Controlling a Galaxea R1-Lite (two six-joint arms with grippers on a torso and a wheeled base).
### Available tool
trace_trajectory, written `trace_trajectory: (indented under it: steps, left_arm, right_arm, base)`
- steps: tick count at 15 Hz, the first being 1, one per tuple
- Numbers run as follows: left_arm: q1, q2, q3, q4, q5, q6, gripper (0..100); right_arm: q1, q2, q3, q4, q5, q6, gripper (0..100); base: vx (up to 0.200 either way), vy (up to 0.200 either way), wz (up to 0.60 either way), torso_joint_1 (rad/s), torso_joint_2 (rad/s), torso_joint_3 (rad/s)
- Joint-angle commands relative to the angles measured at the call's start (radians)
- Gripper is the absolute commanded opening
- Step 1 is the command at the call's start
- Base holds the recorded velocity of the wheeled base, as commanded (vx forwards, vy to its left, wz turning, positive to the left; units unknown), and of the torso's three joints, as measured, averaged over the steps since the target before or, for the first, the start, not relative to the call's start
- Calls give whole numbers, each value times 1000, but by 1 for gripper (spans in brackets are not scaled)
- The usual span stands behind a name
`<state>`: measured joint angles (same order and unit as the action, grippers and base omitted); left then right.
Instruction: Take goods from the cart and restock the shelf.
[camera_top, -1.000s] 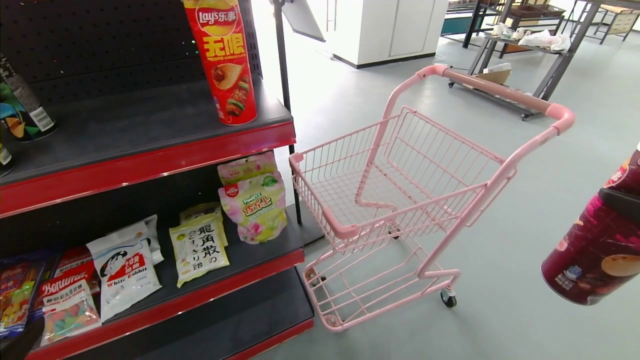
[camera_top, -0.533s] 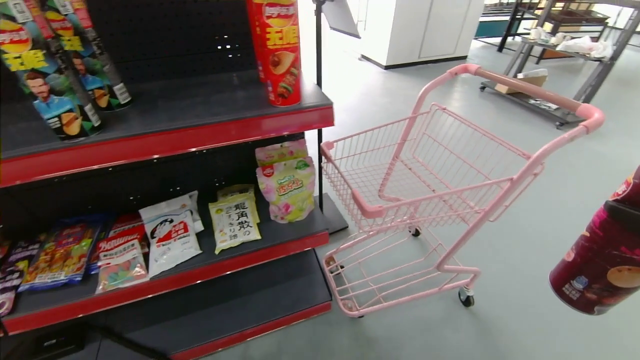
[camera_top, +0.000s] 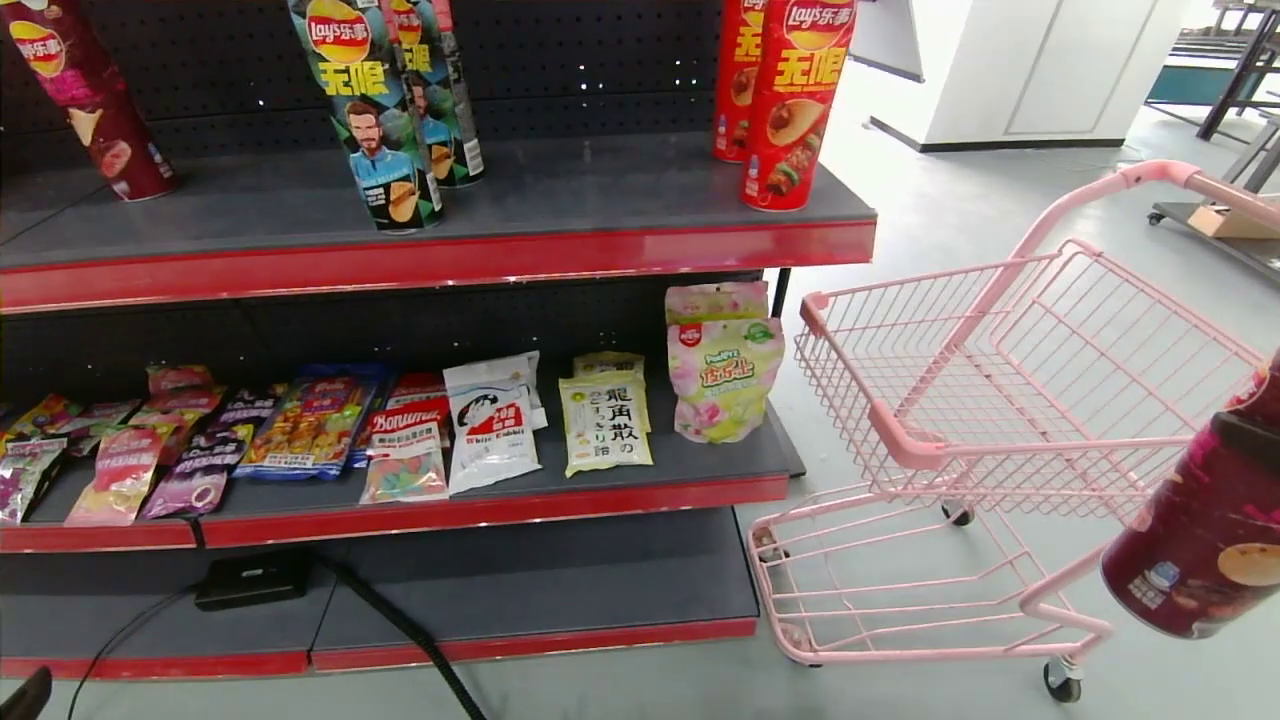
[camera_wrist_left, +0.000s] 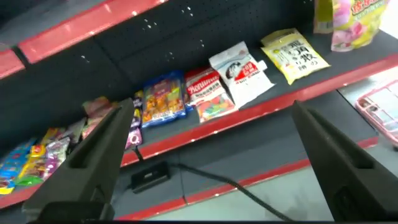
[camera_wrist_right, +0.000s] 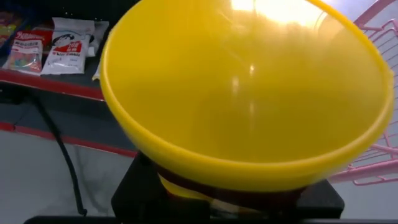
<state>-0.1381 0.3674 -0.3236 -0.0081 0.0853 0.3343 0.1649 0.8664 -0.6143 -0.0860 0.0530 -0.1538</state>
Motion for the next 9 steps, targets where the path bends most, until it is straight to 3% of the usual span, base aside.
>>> trace_trajectory:
  steps: [1,4,9]
  left_arm:
    - [-3,-7,0,0,1,0,100]
    - [-2,-8,-2,0,1,3,100]
    - [-2,-8,-5,-1,1,12,100]
  right_arm:
    - [1,3,1,0,2,-6,0]
    - [1,3,-1,0,4,-9,0]
    - [1,3,-5,0,4,-10,0]
  base:
    - [0,0,0,0,0,0]
    - [0,0,0,55,-192,-146]
    - [0,0,0,156,-497,-349]
